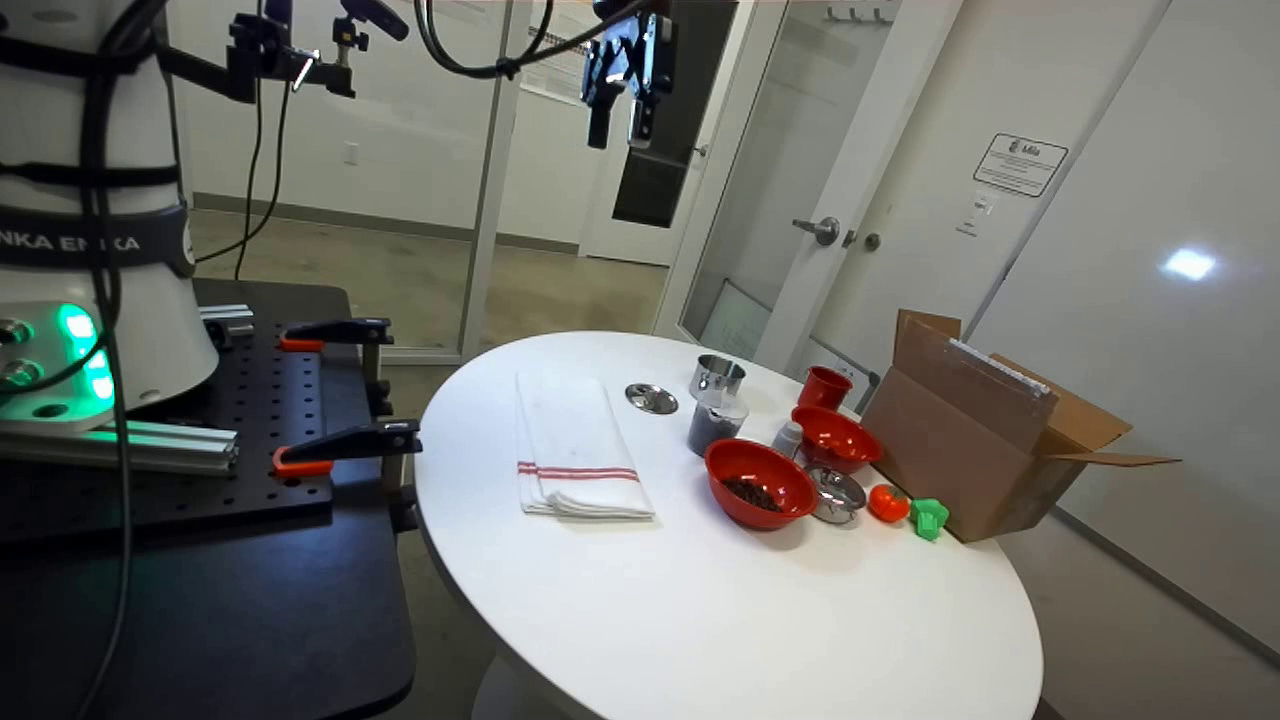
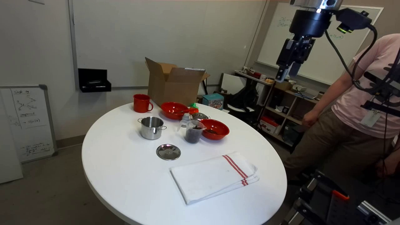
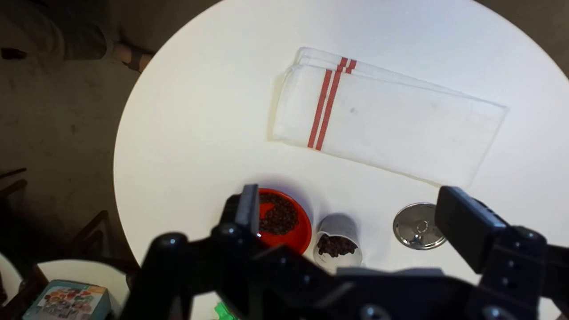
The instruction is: Move the cup slightly down on the table
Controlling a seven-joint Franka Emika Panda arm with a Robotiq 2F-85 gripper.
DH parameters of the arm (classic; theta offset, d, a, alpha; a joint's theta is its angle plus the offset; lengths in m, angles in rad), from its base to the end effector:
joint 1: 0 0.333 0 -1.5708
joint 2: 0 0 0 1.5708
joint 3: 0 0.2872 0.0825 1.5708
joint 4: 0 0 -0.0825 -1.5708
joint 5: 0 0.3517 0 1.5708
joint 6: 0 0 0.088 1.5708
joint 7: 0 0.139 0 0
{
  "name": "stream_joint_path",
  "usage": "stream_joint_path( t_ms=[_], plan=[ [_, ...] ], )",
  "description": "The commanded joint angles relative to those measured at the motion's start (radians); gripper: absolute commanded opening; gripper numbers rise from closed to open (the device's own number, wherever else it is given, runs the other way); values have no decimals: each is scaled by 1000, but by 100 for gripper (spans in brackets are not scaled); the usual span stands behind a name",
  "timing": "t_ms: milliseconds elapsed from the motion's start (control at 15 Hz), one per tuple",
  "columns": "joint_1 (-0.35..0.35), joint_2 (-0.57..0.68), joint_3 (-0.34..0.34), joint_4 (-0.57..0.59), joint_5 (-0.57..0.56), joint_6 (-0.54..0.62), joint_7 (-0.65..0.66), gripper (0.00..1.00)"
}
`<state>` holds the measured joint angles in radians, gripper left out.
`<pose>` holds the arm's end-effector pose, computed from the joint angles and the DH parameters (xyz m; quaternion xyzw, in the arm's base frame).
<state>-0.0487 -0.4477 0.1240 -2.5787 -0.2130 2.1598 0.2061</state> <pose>0.3847 0.0125 0.3750 0.9931 -0.0127 0.0267 0.1132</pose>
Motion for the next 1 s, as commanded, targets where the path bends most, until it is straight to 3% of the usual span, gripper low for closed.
stream_joint_path(
  t_ms=[0,400,800,867,933],
  plan=[
    [-20,88,-13,27,-60,96,12,100],
    [-47,298,-39,69,-162,308,-10,100],
    [0,501,-83,191,-40,455,-186,100],
    [-1,435,-87,132,-93,426,-114,100],
    [5,462,-91,152,-74,438,-139,100]
  ],
)
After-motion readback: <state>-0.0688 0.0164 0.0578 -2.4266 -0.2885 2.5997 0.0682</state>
